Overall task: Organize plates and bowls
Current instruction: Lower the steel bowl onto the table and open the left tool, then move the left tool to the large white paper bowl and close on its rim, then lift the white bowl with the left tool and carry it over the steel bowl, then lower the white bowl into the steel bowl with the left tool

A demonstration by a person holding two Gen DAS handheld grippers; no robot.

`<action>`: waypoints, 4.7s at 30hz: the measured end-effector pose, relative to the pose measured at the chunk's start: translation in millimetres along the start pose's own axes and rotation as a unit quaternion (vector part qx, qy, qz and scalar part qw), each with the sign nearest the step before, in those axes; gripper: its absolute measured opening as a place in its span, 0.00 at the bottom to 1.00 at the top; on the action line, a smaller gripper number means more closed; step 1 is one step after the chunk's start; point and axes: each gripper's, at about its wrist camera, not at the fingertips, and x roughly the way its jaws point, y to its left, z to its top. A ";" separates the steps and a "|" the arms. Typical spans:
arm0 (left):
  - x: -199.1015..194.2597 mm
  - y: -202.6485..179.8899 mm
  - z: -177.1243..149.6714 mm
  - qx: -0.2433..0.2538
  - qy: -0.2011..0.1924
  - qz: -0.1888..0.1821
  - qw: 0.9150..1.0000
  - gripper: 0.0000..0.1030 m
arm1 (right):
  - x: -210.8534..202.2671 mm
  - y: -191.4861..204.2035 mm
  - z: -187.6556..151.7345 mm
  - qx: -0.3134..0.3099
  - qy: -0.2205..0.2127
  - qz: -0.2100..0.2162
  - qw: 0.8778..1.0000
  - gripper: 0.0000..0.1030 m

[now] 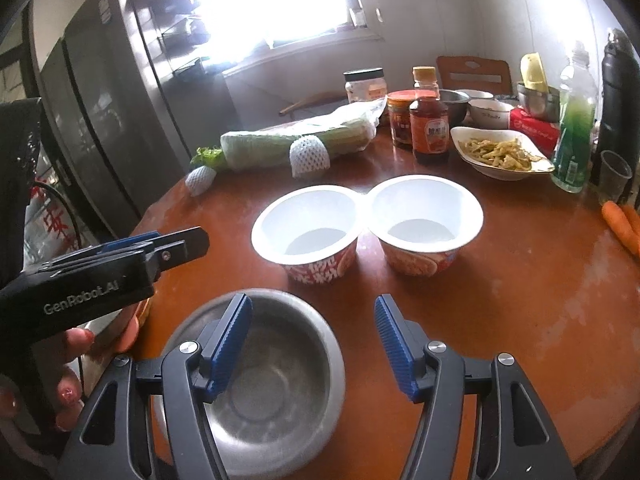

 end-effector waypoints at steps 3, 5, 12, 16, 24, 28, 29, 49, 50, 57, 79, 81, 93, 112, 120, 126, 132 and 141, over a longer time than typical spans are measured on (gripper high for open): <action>16.9 2.0 7.8 -0.013 0.011 0.000 1.000 0.56 | 14.6 -3.1 6.9 0.003 0.009 0.004 1.000 0.64; 26.0 2.7 11.2 -0.018 0.017 0.000 1.000 0.56 | 23.5 -5.1 10.0 0.004 0.013 0.006 1.000 0.64; 51.7 7.9 25.4 -0.030 0.025 0.008 0.999 0.56 | 50.2 -12.6 21.1 0.020 0.025 0.020 0.999 0.64; 64.5 8.4 28.8 -0.034 0.034 0.006 0.999 0.56 | 63.2 -15.8 25.0 0.023 0.034 0.025 0.999 0.64; 89.4 10.4 30.1 -0.040 0.060 0.010 0.997 0.56 | 77.3 -22.3 31.9 0.030 0.040 0.031 0.998 0.64; 99.6 10.9 28.6 -0.044 0.076 0.003 0.996 0.56 | 83.6 -25.6 34.6 0.038 0.041 0.037 0.998 0.63; 102.1 11.0 28.3 -0.044 0.080 0.000 0.996 0.56 | 84.7 -25.3 35.1 0.037 0.042 0.038 0.998 0.62; 82.4 7.1 24.5 -0.038 0.063 -0.046 0.996 0.40 | 74.5 -0.6 39.7 -0.016 0.030 0.044 0.998 0.48; 80.6 7.3 24.8 -0.039 0.061 -0.046 0.996 0.40 | 73.0 0.4 40.0 -0.019 0.028 0.043 0.999 0.48; 60.9 9.7 25.3 -0.041 0.043 -0.049 0.997 0.40 | 59.0 8.3 42.7 -0.027 0.014 0.045 0.999 0.48; -12.6 0.3 7.7 -0.020 -0.004 -0.041 0.999 0.40 | -2.1 36.1 29.8 -0.054 -0.027 0.049 0.997 0.48; -18.1 -0.6 6.0 -0.019 -0.007 -0.042 0.999 0.40 | -6.8 37.7 28.3 -0.054 -0.028 0.049 0.997 0.48; -41.1 -5.7 -5.9 -0.012 -0.014 -0.040 0.999 0.40 | -34.6 47.3 16.9 -0.061 -0.035 0.046 0.996 0.48; -61.0 -9.1 -27.3 -0.001 -0.008 -0.038 0.999 0.40 | -58.3 55.7 -4.0 -0.071 -0.032 0.048 0.996 0.48; -54.5 -13.8 -37.8 0.004 0.009 -0.037 0.999 0.40 | -58.9 51.5 -15.9 -0.071 -0.023 0.053 0.996 0.48; -43.3 -15.0 -47.8 0.009 0.027 -0.037 0.999 0.40 | -51.8 45.5 -26.6 -0.067 -0.006 0.052 0.996 0.48; -28.9 -16.2 -59.0 0.012 0.046 -0.033 0.998 0.40 | -38.9 39.2 -36.8 -0.062 0.018 0.053 0.997 0.48; -17.7 -13.8 -69.8 0.009 0.062 -0.035 0.997 0.40 | -28.2 37.6 -48.7 -0.063 0.036 0.049 0.996 0.48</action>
